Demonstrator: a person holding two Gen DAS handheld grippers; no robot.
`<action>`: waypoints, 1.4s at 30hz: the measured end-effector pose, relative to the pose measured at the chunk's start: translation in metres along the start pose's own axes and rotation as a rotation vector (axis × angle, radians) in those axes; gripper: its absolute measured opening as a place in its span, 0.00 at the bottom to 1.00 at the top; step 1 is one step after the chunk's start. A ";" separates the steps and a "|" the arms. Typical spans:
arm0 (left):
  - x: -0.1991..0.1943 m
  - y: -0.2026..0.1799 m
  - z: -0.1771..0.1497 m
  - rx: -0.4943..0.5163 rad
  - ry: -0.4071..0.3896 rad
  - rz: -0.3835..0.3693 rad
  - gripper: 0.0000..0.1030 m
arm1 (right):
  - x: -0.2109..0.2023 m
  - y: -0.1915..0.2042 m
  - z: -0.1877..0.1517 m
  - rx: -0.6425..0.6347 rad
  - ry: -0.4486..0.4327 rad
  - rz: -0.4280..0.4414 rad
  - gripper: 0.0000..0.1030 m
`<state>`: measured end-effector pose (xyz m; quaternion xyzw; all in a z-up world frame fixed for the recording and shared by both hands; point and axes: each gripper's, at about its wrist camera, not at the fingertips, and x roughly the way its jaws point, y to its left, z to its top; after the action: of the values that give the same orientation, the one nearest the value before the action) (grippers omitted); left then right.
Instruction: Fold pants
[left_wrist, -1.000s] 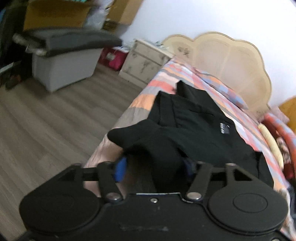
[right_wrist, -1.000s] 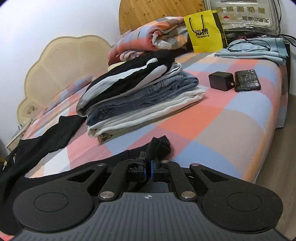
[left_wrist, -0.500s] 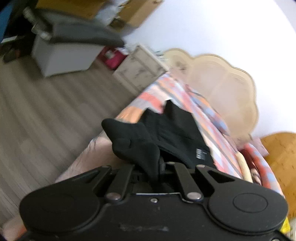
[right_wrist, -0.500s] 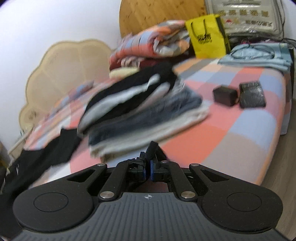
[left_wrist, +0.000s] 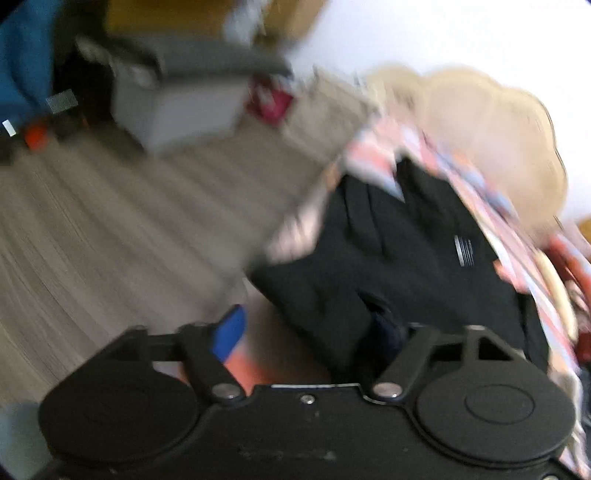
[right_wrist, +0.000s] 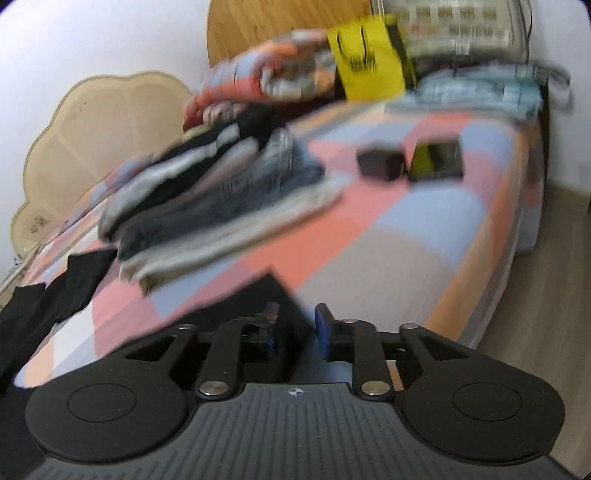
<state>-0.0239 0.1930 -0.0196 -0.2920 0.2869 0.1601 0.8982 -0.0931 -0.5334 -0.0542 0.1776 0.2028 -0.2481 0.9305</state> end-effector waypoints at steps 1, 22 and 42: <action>-0.011 -0.003 0.005 0.020 -0.041 -0.005 0.80 | -0.001 0.000 0.005 0.002 -0.030 0.011 0.64; 0.019 -0.043 0.032 0.108 -0.042 -0.083 0.93 | 0.068 0.021 0.003 -0.130 0.097 0.011 0.09; 0.110 -0.071 0.078 0.270 0.085 -0.128 0.93 | 0.049 0.236 -0.017 -0.496 -0.052 0.371 0.81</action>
<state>0.1280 0.1987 -0.0040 -0.1928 0.3246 0.0501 0.9246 0.0667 -0.3528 -0.0370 -0.0272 0.1973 -0.0217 0.9797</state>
